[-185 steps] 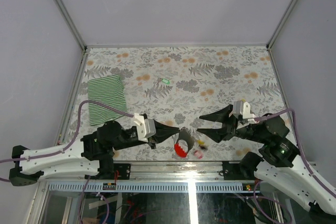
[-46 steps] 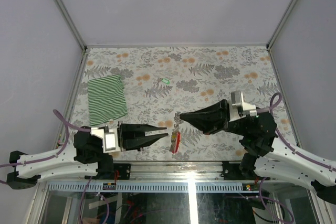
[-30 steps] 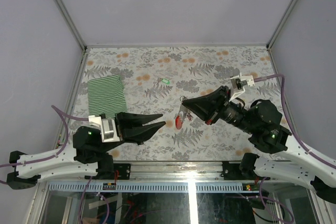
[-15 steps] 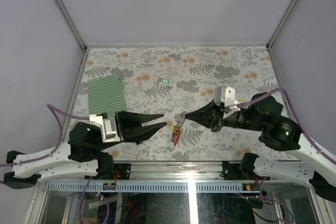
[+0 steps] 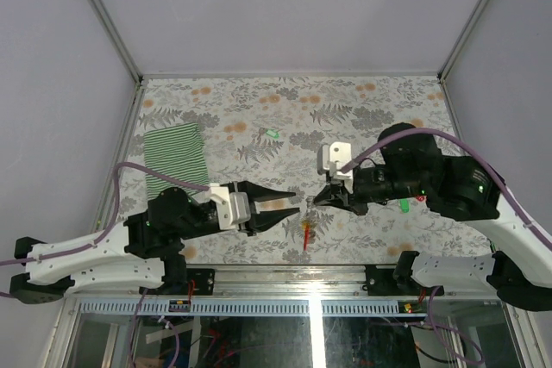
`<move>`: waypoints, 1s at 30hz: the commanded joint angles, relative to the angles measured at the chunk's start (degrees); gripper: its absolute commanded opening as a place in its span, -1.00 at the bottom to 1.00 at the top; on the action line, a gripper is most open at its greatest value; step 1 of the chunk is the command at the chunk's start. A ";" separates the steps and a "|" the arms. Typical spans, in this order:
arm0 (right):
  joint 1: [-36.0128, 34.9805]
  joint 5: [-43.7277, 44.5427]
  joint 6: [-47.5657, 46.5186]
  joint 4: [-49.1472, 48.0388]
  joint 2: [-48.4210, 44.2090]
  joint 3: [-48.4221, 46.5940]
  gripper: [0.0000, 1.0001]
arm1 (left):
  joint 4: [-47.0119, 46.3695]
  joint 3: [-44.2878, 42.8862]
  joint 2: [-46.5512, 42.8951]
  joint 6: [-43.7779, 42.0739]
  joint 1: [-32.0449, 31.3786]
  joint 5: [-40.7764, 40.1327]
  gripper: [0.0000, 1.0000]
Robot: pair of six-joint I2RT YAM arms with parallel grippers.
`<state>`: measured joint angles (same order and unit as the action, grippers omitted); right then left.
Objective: Put the keys on the keyring
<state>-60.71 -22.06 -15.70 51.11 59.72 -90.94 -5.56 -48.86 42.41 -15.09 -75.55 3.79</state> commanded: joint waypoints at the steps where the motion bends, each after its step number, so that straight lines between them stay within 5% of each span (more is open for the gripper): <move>1: -0.29 1.61 -0.91 10.72 2.64 -5.63 -1.00 | -0.11 -0.84 0.89 -0.43 0.22 1.83 -0.35; 30: -1.79 1.79 -1.40 16.63 6.74 -6.87 -1.00 | -5.88 0.43 7.82 4.70 0.15 4.98 -0.34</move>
<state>-61.65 -20.14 -16.36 68.82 66.81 -97.43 -6.87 -46.89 50.09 -11.27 -75.53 7.64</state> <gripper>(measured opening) 0.010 0.331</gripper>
